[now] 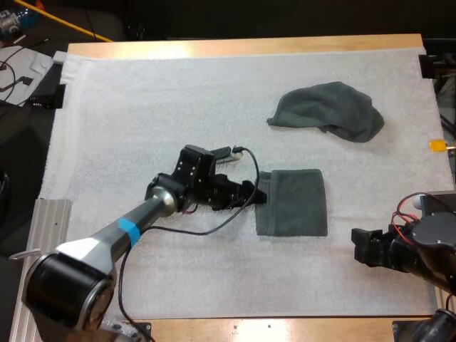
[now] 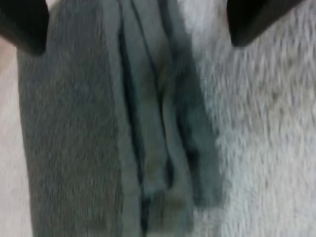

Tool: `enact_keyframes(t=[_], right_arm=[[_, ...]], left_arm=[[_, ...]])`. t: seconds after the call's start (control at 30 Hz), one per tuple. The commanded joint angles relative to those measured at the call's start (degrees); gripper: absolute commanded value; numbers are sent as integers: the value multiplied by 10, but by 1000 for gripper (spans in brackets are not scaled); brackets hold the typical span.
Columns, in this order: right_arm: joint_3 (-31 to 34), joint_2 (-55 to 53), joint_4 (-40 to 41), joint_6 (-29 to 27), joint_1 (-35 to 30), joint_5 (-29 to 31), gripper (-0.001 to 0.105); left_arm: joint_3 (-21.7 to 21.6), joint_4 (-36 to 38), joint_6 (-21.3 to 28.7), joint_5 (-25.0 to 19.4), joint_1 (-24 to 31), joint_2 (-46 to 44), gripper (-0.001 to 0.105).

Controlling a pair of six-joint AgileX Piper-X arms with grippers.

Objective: Pick towel from pile, fold and stack

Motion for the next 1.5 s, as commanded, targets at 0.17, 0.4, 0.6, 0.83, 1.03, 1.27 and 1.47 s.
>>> enact_keyframes(t=[0.17, 0.4, 0.6, 0.83, 1.03, 1.27, 1.47], right_arm=[[-3, -2, 5, -2, 0, 3, 64], [-3, -1, 5, -1, 0, 5, 65], [-3, -2, 5, -1, 0, 5, 65], [-3, -3, 6, -1, 1, 5, 65], [-3, -3, 6, 1, 0, 2, 65], [-3, -5, 7, 1, 1, 2, 65], [-3, -6, 6, 2, 1, 1, 65]], left_arm=[[-30, 21, -19, 0, -2, 26, 71], [-32, 41, -43, -15, -11, 28, 71], [-46, 44, -75, -40, -52, 38, 71], [-91, 62, -98, -42, -93, 65, 70], [-104, 73, -112, -37, -110, 76, 70], [-132, 90, -114, -36, -124, 90, 53], [-132, 132, -70, -55, -116, 81, 1]])
